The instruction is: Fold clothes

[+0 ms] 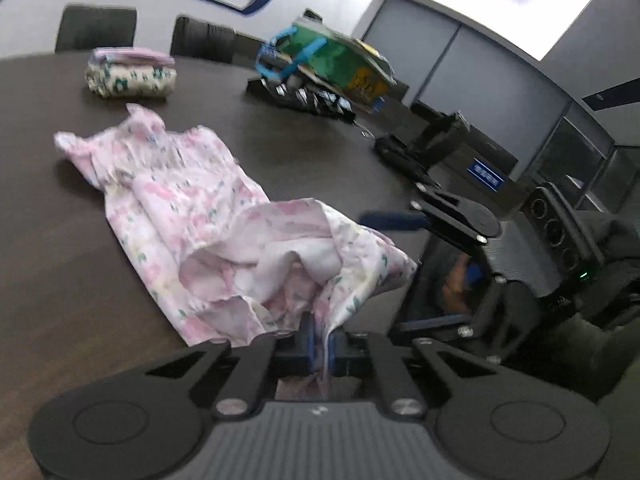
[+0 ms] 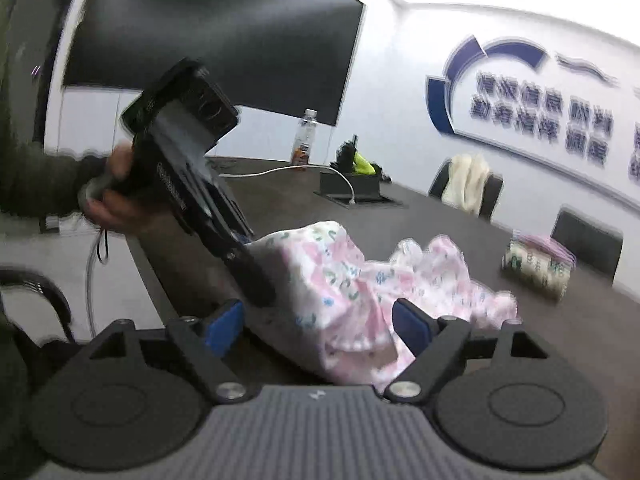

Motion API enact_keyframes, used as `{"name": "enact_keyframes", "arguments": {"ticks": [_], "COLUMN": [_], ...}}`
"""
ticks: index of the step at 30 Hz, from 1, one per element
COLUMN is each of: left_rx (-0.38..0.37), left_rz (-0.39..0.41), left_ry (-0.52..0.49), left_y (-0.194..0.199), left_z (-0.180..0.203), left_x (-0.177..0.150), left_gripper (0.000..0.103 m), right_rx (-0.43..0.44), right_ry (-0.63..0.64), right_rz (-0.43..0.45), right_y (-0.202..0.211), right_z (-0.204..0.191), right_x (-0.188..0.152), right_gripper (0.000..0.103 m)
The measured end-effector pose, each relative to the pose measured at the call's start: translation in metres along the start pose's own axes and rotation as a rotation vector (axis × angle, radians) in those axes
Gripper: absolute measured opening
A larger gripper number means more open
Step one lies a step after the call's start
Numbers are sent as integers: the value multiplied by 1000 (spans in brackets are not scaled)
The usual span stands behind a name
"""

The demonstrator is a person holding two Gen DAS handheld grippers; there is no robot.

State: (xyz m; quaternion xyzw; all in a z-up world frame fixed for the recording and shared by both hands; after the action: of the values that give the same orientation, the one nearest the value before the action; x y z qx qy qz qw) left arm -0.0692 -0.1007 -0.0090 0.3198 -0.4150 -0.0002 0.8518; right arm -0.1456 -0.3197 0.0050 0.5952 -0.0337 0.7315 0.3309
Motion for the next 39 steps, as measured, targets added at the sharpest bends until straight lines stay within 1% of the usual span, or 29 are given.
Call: {"name": "enact_keyframes", "arguments": {"ticks": [3, 5, 6, 7, 8, 9, 11, 13, 14, 15, 16, 18, 20, 21, 22, 23, 24, 25, 27, 28, 29, 30, 31, 32, 33, 35, 37, 38, 39], "left_rx": [-59, -80, -82, -81, -79, -64, -19, 25, 49, 74, 95, 97, 73, 62, 53, 39, 23, 8, -23, -42, -49, -45, -41, -48, -63, -99, -115, -114, -107], "left_rz": [-15, -16, -14, -6, 5, 22, 71, 156, 213, 256, 281, 282, 264, 247, 228, 208, 188, 173, 147, 137, 134, 138, 137, 134, 138, 157, 163, 168, 175], "left_ry": [34, 31, 22, 12, 0, -18, -72, -163, -216, -264, -302, -343, -362, -361, -355, -338, -312, -266, -149, -82, -19, 41, 106, 170, 235, 352, 448, 487, 521], "left_y": [7, 11, 12, 14, 17, 21, 34, 52, 62, 69, 72, 70, 61, 54, 47, 41, 36, 32, 25, 22, 19, 17, 16, 16, 17, 19, 19, 18, 17], "left_z": [-1, -1, -1, -1, 0, 2, 10, 21, 26, 30, 33, 36, 36, 34, 32, 28, 23, 15, -6, -15, -23, -31, -39, -46, -53, -67, -77, -80, -82], "left_x": [-1, -1, 0, 1, 2, 2, 0, -7, -13, -19, -24, -31, -36, -36, -35, -32, -29, -25, -14, -9, -6, -4, -2, -1, 0, 1, 0, -2, -3], "left_gripper": [5, 5, 5, 5, 5, 10, 32, 76, 82, 86, 86, 86, 86, 84, 80, 75, 61, 45, 31, 23, 19, 14, 12, 11, 10, 9, 9, 9, 9], "right_rx": [39, 78, 101, 129, 174, 218, 281, 344, 375, 406, 435, 494, 544, 568, 599, 627, 645, 657, 680, 685, 662, 623, 583, 545, 507, 448, 366, 320, 281], "right_ry": [160, 252, 277, 289, 256, 223, 139, 34, -18, -68, -108, -190, -260, -298, -358, -418, -477, -527, -627, -671, -693, -715, -740, -754, -764, -772, -822, -854, -883], "right_rz": [-1, -7, -25, -44, -68, -92, -114, -99, -92, -86, -83, -76, -76, -76, -73, -70, -69, -78, -96, -107, -120, -119, -105, -79, -50, 18, 41, 21, 3], "right_y": [-15, -26, -33, -39, -44, -48, -52, -48, -47, -45, -44, -41, -40, -40, -41, -42, -44, -46, -51, -53, -53, -53, -51, -48, -43, -32, -29, -32, -36], "right_z": [-17, -26, -27, -28, -24, -21, -12, 0, 6, 12, 18, 29, 41, 47, 56, 65, 73, 81, 96, 102, 107, 113, 117, 120, 123, 124, 120, 118, 117], "right_x": [1, 2, 3, 4, 6, 8, 11, 13, 14, 14, 13, 11, 9, 7, 5, 4, 1, -1, -4, -7, -10, -12, -13, -15, -17, -22, -29, -32, -34], "right_gripper": [82, 77, 66, 45, 22, 18, 13, 12, 12, 12, 12, 12, 12, 12, 12, 12, 12, 12, 13, 15, 17, 32, 54, 68, 71, 72, 69, 65, 48]}}
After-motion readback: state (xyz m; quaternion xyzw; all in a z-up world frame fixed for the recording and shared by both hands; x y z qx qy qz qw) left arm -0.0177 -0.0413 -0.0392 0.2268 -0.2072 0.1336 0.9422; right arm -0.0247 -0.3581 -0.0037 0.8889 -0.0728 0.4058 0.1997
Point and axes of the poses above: each gripper's, at about its wrist camera, not at the fingertips, and y roughly against the way its jaws point, z to its right, x to its top, the point moved 2 cm from there along -y, roughly the way its jaws point, and after that the axes turned 1 degree about y, right-handed, at the moved point
